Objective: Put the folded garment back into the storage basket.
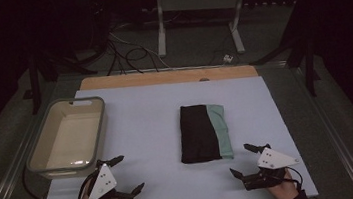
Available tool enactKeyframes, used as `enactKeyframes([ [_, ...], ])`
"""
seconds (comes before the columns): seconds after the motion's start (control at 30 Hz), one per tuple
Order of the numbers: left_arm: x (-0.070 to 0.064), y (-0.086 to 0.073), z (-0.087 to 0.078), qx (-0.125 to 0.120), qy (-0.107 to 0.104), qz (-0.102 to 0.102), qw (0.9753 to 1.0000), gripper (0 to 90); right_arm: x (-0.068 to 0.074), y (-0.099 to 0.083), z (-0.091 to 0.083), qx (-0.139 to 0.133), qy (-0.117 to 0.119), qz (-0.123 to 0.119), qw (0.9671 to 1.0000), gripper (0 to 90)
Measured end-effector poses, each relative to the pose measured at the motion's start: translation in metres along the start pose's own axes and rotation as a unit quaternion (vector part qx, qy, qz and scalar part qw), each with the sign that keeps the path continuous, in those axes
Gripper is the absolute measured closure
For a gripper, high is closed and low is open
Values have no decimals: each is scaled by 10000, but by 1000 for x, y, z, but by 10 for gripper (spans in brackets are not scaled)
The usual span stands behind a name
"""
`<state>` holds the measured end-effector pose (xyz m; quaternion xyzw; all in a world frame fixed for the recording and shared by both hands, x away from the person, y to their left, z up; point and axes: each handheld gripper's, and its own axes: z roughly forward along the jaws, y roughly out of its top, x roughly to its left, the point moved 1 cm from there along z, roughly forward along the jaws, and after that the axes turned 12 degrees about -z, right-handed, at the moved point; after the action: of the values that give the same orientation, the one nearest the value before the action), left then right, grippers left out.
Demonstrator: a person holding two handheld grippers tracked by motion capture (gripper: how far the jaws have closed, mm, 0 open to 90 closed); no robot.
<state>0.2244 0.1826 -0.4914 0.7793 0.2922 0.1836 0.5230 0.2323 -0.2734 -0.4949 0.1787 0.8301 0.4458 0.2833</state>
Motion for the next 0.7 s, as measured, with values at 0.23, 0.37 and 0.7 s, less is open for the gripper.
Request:
enactKeyframes([
  [0.23, -2, 16, 0, -35, -151, -48, 9999, 0, -3, 18, -9, -101, 58, 7, 9999, 89],
  [0.37, -2, 22, -1, -40, -214, -66, 9997, 0, -5, 26, -12, -83, 80, -41, 9999, 89],
  [0.7, 1, 46, 1, 37, -369, -54, 9993, 0, -22, 57, -21, -286, -17, -151, 9995, 88],
])
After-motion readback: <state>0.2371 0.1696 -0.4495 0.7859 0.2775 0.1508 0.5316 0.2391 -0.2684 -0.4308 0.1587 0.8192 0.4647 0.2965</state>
